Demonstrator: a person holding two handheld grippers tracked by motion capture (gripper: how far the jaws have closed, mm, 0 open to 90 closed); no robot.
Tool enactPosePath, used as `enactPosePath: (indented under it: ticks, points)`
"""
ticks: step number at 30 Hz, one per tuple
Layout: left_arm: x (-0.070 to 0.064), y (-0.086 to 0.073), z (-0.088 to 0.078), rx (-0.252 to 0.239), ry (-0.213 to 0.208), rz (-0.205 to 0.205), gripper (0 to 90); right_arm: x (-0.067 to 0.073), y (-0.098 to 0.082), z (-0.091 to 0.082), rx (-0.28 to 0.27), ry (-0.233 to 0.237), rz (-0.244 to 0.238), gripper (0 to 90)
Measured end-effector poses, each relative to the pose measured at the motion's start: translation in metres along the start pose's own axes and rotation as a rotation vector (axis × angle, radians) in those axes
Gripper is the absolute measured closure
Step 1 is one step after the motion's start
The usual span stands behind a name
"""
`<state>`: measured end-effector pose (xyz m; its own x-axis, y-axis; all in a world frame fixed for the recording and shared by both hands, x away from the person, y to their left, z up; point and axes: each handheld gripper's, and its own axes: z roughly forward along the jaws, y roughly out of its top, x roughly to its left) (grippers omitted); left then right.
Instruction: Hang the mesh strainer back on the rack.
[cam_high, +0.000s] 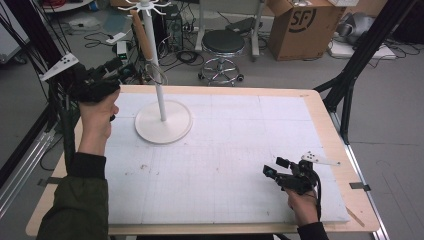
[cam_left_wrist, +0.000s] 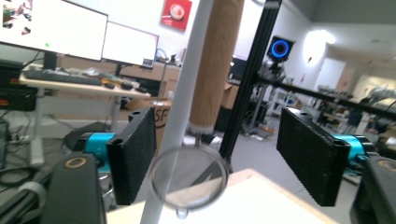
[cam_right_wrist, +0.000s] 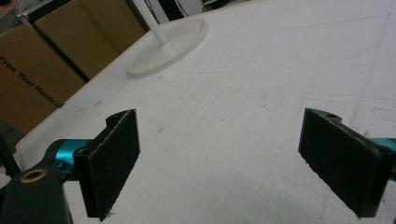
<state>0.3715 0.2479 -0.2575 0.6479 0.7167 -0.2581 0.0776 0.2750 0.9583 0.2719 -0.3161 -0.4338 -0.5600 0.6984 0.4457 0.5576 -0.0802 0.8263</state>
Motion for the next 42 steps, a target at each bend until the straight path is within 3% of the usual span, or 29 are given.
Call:
enactPosePath:
  ticks: [2,8,12,16,21,26,30,34,37,42]
  points:
    - [-0.002,-0.005,-0.009,-0.001,-0.007,-0.01,26.7,0.002,-0.001,-0.001,-0.002,0.0,-0.008,11.6]
    - [-0.013,-0.023,-0.032,-0.001,-0.026,0.024,25.2,0.005,0.001,-0.001,-0.015,0.003,-0.02,11.6]
    - [-0.016,-0.027,-0.038,0.007,-0.05,0.013,24.9,0.006,0.001,0.0,-0.017,-0.002,-0.031,11.4]
    - [-0.022,-0.03,-0.043,0.03,-0.045,0.042,24.8,0.008,0.002,0.001,-0.025,-0.001,-0.04,11.3]
    - [-0.029,-0.043,-0.051,0.049,-0.052,0.05,24.1,0.011,0.001,0.004,-0.028,-0.001,-0.057,11.3]
    - [-0.038,-0.067,-0.065,0.042,-0.089,0.025,23.1,0.015,0.002,0.008,-0.034,0.005,-0.082,11.3]
    - [-0.044,-0.084,-0.074,0.044,-0.094,0.017,23.1,0.02,0.001,0.011,-0.019,-0.01,-0.118,11.3]
    - [-0.051,-0.099,-0.081,0.064,-0.083,0.051,23.1,0.023,0.001,0.013,-0.022,-0.007,-0.129,11.3]
    - [-0.054,-0.111,-0.085,0.102,-0.051,0.089,23.1,0.026,0.001,0.013,-0.026,-0.017,-0.138,11.3]
    - [-0.056,-0.139,-0.095,0.163,-0.037,0.071,22.6,0.031,0.002,0.014,-0.029,-0.02,-0.178,11.3]
